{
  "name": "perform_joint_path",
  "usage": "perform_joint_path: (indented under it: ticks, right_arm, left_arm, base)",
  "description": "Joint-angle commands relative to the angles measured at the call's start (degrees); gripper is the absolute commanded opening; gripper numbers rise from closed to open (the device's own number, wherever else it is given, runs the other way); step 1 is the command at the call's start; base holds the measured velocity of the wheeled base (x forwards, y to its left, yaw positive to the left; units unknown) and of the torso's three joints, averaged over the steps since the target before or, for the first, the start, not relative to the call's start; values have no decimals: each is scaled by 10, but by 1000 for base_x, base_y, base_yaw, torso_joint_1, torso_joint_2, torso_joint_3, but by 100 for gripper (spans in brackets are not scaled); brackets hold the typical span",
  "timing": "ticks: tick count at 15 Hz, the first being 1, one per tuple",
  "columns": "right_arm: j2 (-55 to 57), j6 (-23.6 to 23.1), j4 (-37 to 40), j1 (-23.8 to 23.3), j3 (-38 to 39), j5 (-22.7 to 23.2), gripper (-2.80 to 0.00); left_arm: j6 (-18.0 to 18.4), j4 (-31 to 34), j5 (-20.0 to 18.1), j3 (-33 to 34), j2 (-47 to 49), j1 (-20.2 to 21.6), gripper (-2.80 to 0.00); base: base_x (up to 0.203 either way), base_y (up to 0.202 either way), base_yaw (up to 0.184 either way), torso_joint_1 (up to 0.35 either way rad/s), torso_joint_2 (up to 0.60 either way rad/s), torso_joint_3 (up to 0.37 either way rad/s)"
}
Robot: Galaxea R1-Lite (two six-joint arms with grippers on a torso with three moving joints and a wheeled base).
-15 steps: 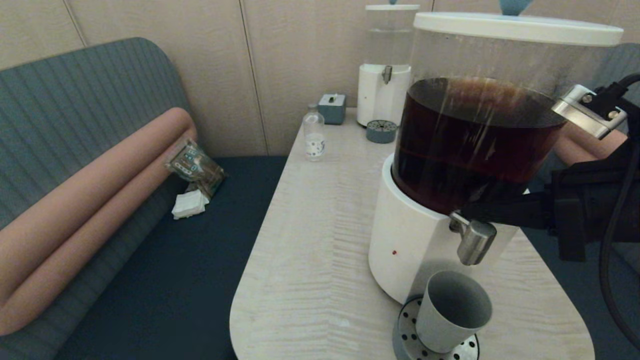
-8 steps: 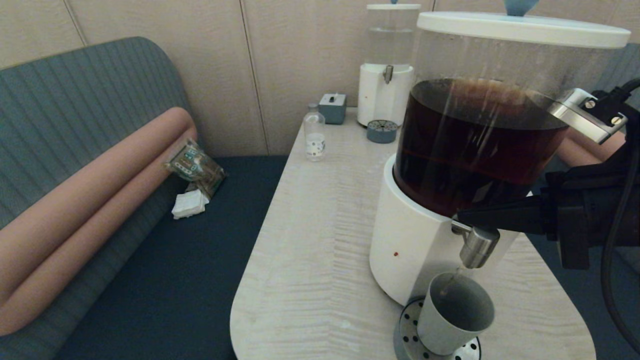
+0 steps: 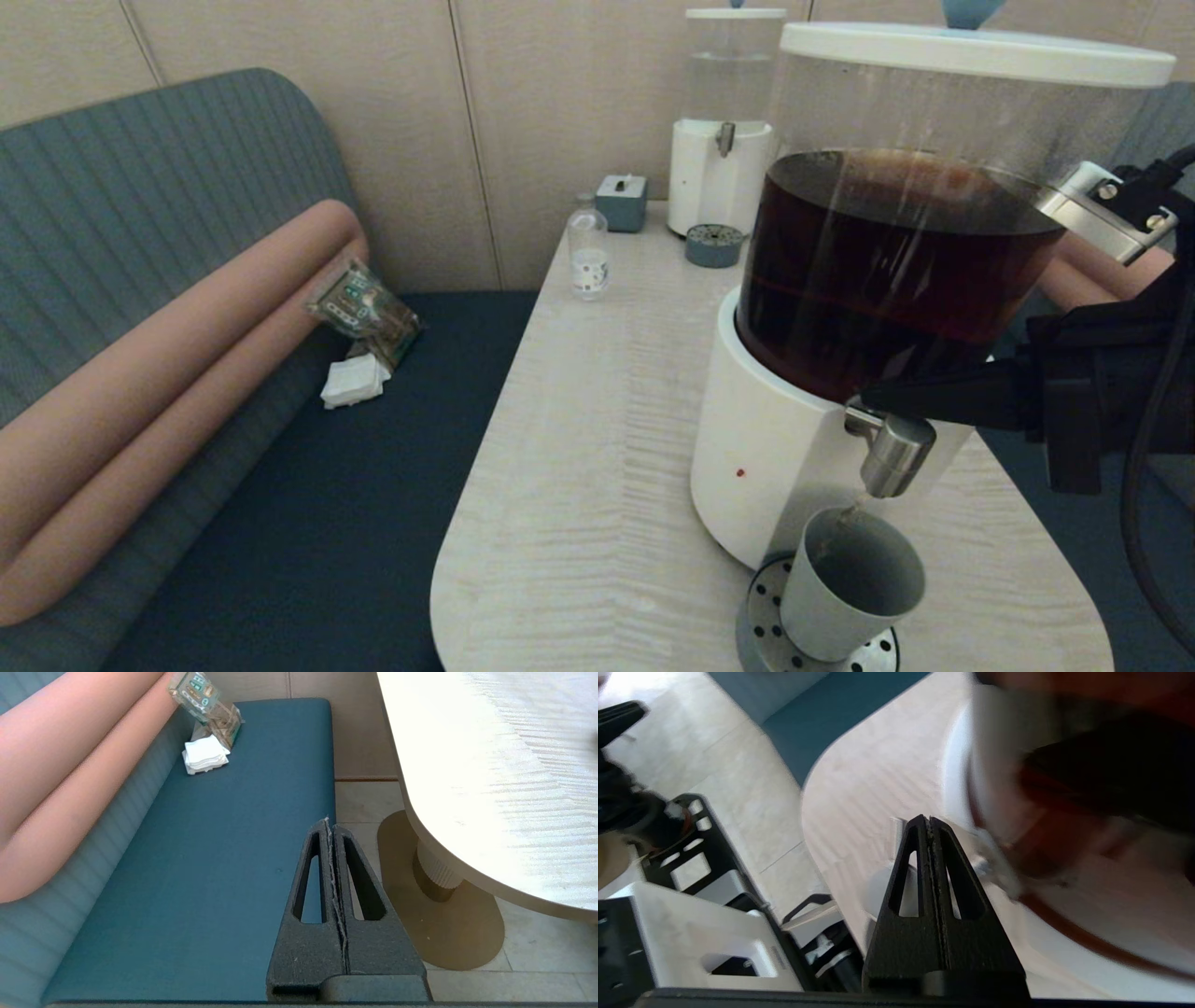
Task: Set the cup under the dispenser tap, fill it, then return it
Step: Turn on the faucet, then turn off the faucet
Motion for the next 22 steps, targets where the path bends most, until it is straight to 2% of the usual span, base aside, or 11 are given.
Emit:
perform_joint_path:
  ticks: [1,8,11,16,20,22]
  right_arm:
    - [-10,0,-7,-14,0,0,-280]
    - [-76,0,-5,-64,28,-6,-280]
    - [-144,0,3,-104,56,-36,-280]
    - [-272,8,36,-161,95,-143,-280]
    - [-362,8,51,-172,142,-257,-280]
    - [-399,5,49,-173,168,-295,-280]
  left_arm:
    - [0,0,0,0,0,0,-280]
    - [0,0,0,0,0,0,-280]
    - [0,0,0,0,0,0,-280]
    - [0,0,0,0,0,0,-280]
    - [0,1,0,0,1,0,-280]
    - [0,0,0,0,0,0,-280]
  base:
    - [0,0,0,0,0,0]
    - [0,0,0,0,0,0]
    - [0,0,0,0,0,0]
    - [0,0,0,0,0,0]
    - [0,0,0,0,0,0]
    - [0,0,0,0,0,0]
